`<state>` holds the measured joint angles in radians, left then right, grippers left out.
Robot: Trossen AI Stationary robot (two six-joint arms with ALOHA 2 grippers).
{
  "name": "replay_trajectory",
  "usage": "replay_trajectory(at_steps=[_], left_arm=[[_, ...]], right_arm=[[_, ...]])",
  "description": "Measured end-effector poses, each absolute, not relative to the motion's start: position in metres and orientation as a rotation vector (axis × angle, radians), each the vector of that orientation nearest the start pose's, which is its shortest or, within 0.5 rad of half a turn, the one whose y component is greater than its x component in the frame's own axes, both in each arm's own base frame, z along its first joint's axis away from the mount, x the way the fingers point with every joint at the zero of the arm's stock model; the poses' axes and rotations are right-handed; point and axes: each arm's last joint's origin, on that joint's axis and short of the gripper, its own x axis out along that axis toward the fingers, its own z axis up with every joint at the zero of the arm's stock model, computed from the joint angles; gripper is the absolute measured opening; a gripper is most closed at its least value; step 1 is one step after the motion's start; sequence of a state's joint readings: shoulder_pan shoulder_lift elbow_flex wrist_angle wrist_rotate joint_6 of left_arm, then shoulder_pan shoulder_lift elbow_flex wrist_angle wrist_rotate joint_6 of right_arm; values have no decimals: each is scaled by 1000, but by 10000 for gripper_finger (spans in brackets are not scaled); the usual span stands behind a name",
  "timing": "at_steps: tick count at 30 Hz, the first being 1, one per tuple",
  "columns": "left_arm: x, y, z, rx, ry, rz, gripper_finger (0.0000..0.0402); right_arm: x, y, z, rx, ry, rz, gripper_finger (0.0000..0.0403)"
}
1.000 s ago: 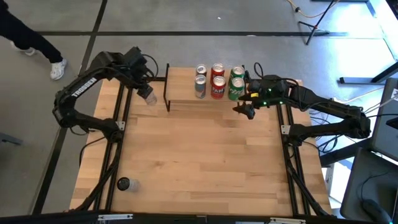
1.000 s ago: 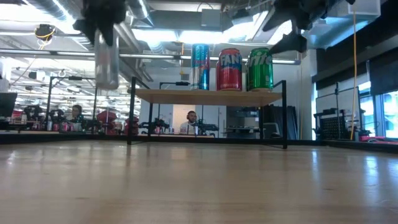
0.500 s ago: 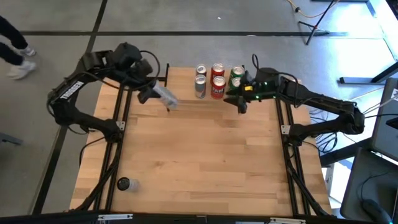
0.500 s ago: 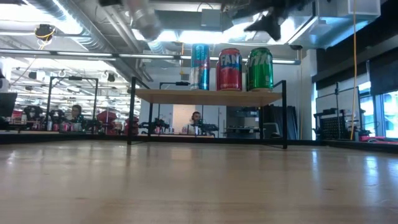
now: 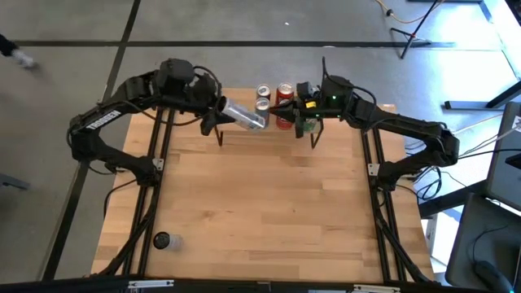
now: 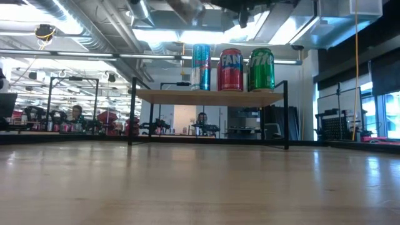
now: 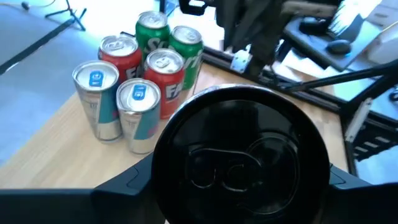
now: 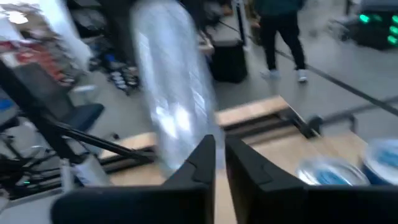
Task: Place canned beverage on shelf
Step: Put the top black soda can on the shelf
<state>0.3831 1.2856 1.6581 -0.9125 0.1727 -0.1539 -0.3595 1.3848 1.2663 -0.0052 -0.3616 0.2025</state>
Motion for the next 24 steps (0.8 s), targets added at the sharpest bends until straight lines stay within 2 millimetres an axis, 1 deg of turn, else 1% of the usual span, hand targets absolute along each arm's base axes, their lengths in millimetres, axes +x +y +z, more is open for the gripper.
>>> replay_trajectory(at_steps=[2, 4, 10, 17, 24], left_arm=[[225, 86, 450, -295, 499, 249, 219], [229, 86, 452, -289, 478, 239, 220], [232, 87, 455, -265, 433, 268, 220], [239, 90, 462, -239, 342, 269, 220], [251, 95, 456, -238, 348, 275, 221]], right_arm=[[302, -102, 380, 244, 111, -4, 6], [306, -104, 375, 252, 132, -5, 2], [314, -107, 365, 272, 167, 20, 9], [321, -96, 361, 262, 179, 37, 9], [322, -94, 357, 256, 205, 31, 9]])
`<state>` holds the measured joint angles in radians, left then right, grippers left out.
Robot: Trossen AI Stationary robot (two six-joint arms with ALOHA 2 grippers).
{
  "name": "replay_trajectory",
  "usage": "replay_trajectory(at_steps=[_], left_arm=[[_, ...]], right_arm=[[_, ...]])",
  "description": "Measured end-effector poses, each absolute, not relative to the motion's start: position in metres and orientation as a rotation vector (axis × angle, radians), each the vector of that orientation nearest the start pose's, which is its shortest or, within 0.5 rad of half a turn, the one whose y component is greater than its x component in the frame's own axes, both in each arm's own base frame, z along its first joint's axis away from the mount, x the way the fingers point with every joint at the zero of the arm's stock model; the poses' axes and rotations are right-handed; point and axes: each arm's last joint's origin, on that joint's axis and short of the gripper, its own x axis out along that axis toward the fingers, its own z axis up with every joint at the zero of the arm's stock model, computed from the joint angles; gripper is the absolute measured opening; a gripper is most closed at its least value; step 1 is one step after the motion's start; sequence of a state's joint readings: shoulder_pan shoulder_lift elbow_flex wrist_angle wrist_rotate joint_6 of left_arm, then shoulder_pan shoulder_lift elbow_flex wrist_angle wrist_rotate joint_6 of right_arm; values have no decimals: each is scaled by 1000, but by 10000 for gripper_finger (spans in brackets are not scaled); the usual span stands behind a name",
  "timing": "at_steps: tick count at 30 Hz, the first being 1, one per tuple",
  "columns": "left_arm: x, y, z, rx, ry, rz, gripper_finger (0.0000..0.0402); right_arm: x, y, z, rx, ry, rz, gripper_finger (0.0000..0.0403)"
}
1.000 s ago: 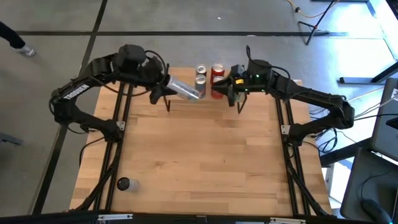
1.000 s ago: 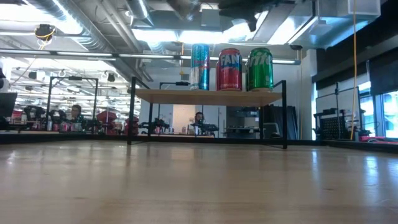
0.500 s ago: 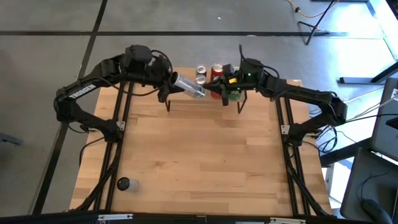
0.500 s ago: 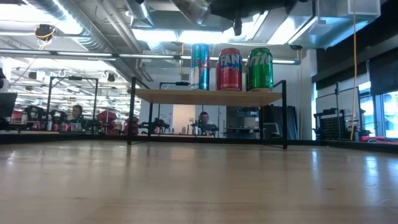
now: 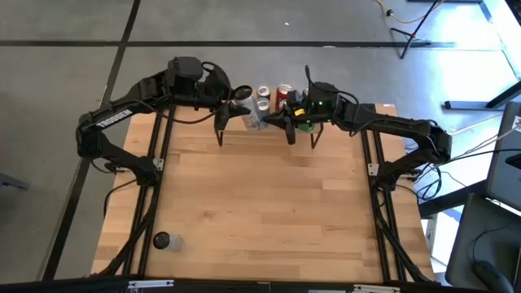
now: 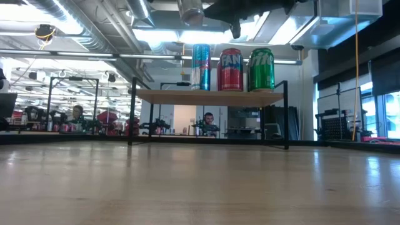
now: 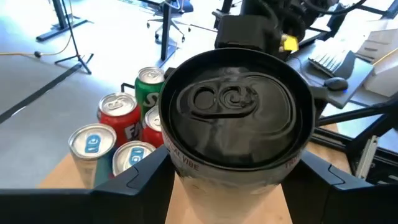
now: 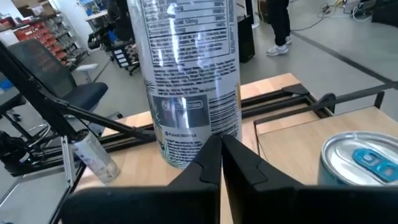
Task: Place canned beverage on shelf
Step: Put the top black soda can on the shelf
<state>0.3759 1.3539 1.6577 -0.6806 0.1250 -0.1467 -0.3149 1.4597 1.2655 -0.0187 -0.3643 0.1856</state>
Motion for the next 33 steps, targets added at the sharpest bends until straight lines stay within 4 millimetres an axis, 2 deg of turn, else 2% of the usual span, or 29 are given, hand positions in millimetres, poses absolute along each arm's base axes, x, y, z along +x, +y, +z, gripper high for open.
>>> replay_trajectory(at_steps=[4, 8, 12, 15, 21, 24, 33], left_arm=[[250, 96, 453, -237, 382, 301, 220], [236, 93, 453, -232, 439, 363, 215], [223, 98, 449, -216, 510, 440, 215], [227, 108, 442, -172, 542, 481, 216], [240, 134, 408, -103, 598, 511, 216], [245, 146, 393, -56, 573, 532, 216], [243, 173, 351, -90, 502, 517, 214]], right_arm=[[319, -92, 363, 250, 187, 48, 10], [307, -88, 374, 238, 169, 51, 10], [293, -85, 383, 202, 174, 5, 10], [286, -84, 387, 182, 177, -21, 10], [283, -83, 385, 194, 216, -29, 10], [282, -82, 381, 221, 253, -32, 10], [280, -82, 377, 245, 300, -37, 10]])
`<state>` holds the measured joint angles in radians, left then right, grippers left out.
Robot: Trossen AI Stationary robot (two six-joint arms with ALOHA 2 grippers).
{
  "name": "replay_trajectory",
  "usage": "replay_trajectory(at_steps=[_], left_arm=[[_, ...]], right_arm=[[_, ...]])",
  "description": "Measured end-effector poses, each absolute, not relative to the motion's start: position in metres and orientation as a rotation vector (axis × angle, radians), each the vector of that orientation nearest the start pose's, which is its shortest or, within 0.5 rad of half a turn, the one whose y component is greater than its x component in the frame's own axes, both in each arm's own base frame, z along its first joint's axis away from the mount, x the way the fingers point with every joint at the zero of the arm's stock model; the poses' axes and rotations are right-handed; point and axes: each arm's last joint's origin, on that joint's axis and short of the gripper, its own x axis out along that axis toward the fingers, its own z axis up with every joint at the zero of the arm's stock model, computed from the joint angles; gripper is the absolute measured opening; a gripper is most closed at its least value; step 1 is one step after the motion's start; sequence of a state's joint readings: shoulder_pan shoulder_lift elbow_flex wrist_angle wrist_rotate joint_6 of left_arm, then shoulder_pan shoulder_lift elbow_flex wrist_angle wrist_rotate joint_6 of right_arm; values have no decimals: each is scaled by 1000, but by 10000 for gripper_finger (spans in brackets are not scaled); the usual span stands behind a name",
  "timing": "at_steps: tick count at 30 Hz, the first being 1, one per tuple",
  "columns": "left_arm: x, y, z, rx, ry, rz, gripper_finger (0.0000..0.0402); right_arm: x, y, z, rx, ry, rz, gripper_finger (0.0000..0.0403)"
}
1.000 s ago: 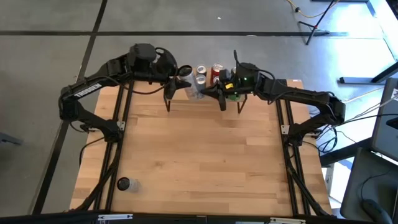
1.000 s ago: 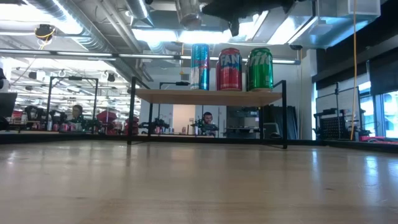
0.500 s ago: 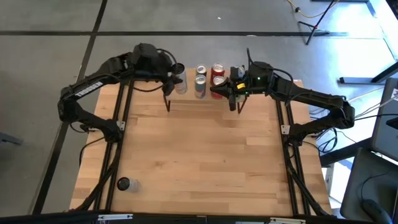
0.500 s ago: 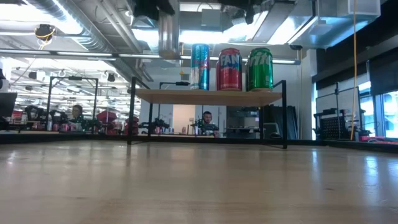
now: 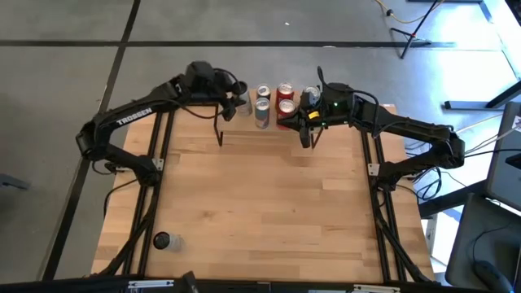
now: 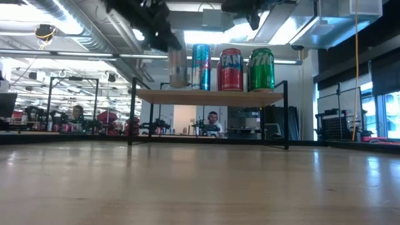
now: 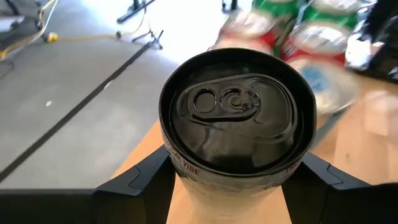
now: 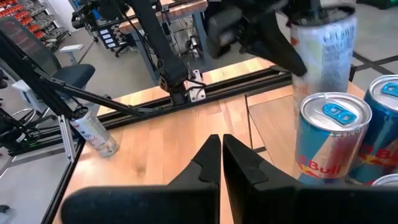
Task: Place canned beverage on shelf
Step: Put the top black soda can on the shelf, then put the black soda can on the shelf aligned with the other black soda can
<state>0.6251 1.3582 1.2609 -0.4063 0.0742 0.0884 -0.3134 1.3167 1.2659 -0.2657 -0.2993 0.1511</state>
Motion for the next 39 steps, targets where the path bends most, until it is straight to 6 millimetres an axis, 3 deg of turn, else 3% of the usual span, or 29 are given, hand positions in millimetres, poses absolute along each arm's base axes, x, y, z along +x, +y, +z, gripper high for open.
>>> replay_trajectory(at_steps=[8, 22, 31, 39], left_arm=[[238, 181, 332, -148, 528, 538, 215], [242, 178, 334, -131, 490, 529, 277], [241, 178, 355, -107, 450, 530, 279], [223, 168, 419, -49, 365, 600, 279]], right_arm=[[280, -82, 377, 246, 300, -37, 10], [280, -82, 375, 250, 315, -38, 10], [280, -82, 374, 255, 330, -39, 10], [280, -82, 374, 257, 330, -39, 10]])
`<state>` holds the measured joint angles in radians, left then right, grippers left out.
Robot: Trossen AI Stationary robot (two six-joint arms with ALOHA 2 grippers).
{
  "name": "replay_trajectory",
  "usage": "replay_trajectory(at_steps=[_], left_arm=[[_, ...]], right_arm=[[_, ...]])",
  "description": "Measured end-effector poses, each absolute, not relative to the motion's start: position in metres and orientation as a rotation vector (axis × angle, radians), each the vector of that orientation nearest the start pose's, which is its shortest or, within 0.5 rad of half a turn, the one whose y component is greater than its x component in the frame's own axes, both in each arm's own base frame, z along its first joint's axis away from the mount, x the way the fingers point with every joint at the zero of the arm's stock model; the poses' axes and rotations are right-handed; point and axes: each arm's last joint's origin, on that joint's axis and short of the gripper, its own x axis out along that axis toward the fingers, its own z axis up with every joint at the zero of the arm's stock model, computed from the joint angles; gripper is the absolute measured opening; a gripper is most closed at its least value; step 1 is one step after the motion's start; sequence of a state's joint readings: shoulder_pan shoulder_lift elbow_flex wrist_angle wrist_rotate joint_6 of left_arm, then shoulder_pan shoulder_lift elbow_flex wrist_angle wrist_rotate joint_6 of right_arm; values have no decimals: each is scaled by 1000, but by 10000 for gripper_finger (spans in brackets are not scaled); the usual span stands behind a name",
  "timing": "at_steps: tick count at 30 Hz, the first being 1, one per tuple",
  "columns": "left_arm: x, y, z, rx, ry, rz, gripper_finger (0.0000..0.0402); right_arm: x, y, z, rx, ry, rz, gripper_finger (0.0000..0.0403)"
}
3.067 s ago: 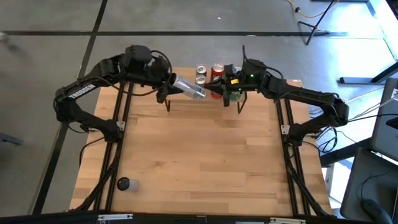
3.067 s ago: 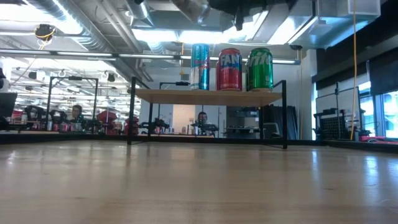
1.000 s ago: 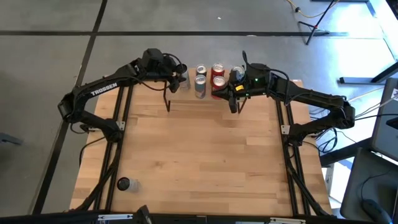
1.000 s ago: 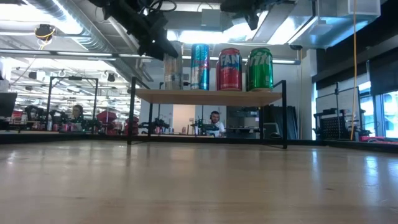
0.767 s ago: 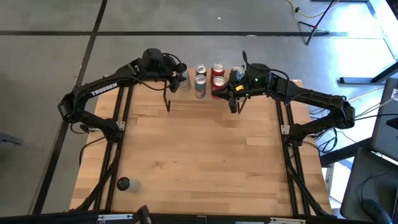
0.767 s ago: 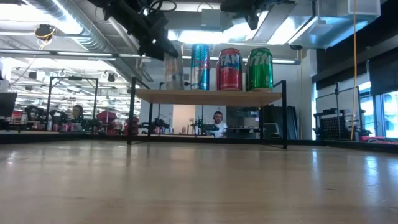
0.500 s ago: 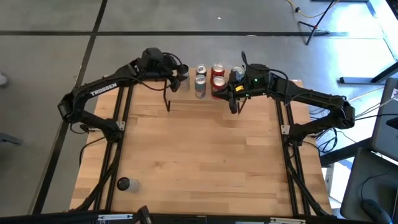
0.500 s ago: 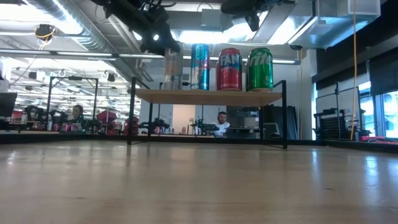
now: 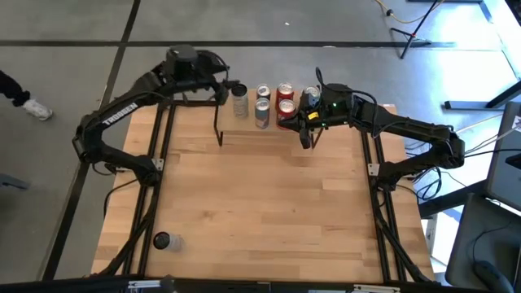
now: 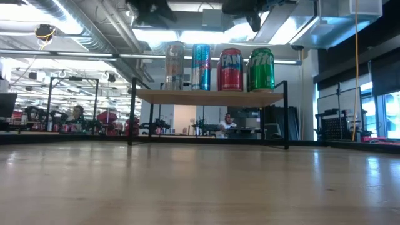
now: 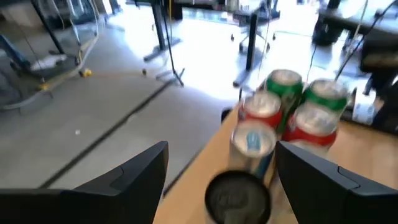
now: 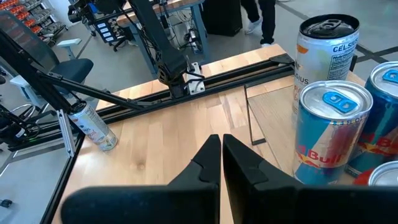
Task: Place canned beverage on shelf
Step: Put the black soda can on the shelf aligned with the other black soda can
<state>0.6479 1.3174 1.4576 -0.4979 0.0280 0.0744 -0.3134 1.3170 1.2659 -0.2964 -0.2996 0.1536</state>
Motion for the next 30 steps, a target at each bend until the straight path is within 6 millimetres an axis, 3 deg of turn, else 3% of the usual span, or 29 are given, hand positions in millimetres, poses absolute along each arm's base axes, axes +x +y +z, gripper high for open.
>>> replay_trajectory(at_steps=[4, 7, 12, 16, 23, 30], left_arm=[[214, 154, 447, -83, 308, 561, 279], [212, 138, 453, -162, 369, 472, 279], [217, 99, 441, -321, 553, 342, 279], [223, 62, 432, -418, 666, 355, 279], [231, 2, 433, -549, 635, 382, 279], [240, -59, 422, -807, 680, 359, 279]], right_arm=[[279, -81, 372, 273, 352, -23, 10], [274, -78, 369, 300, 405, 16, 10], [261, -73, 370, 303, 466, 57, 10], [249, -69, 372, 246, 502, 78, 10], [227, -60, 374, 167, 569, 148, 10], [202, -50, 381, 135, 583, 239, 10]])
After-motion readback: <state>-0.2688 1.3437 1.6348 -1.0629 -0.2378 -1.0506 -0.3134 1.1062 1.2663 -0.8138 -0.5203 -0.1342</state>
